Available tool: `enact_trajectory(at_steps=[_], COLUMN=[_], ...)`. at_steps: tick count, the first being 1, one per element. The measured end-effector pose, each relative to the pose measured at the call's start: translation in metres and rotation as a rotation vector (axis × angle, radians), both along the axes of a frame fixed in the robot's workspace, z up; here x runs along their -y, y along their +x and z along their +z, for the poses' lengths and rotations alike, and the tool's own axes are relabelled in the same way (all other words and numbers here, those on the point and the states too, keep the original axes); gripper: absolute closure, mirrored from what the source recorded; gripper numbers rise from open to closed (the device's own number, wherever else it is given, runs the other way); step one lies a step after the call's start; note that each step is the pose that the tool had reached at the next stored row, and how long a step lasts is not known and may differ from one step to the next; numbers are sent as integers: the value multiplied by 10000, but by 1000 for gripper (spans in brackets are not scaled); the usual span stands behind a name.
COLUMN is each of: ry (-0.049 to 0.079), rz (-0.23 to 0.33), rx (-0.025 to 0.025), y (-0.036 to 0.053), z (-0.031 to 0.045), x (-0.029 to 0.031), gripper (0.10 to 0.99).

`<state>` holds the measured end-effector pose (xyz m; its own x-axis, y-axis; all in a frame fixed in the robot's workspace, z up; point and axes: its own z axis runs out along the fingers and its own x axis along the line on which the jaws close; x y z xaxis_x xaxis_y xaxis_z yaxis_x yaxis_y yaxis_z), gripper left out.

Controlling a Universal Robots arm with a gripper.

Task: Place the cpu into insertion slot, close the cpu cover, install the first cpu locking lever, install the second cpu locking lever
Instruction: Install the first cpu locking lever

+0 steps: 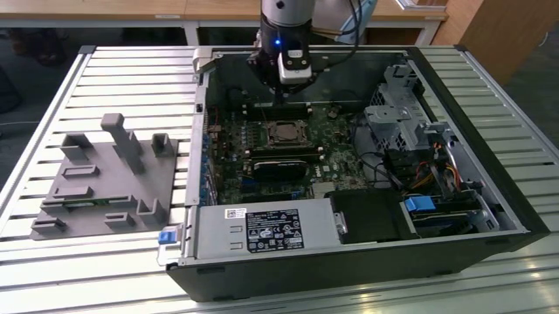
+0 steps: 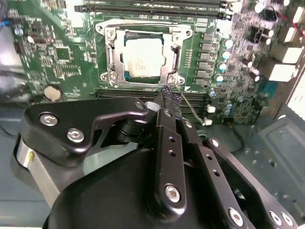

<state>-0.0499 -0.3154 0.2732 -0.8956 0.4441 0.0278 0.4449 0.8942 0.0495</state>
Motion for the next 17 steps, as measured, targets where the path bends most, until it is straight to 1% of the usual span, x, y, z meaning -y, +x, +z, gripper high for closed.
enact_trajectory(at_steps=[13,17], ry=[0,1], rz=[2295,2878], rx=[1,2], y=[0,0], z=[-4,-4], x=[0,0], gripper=[980,980])
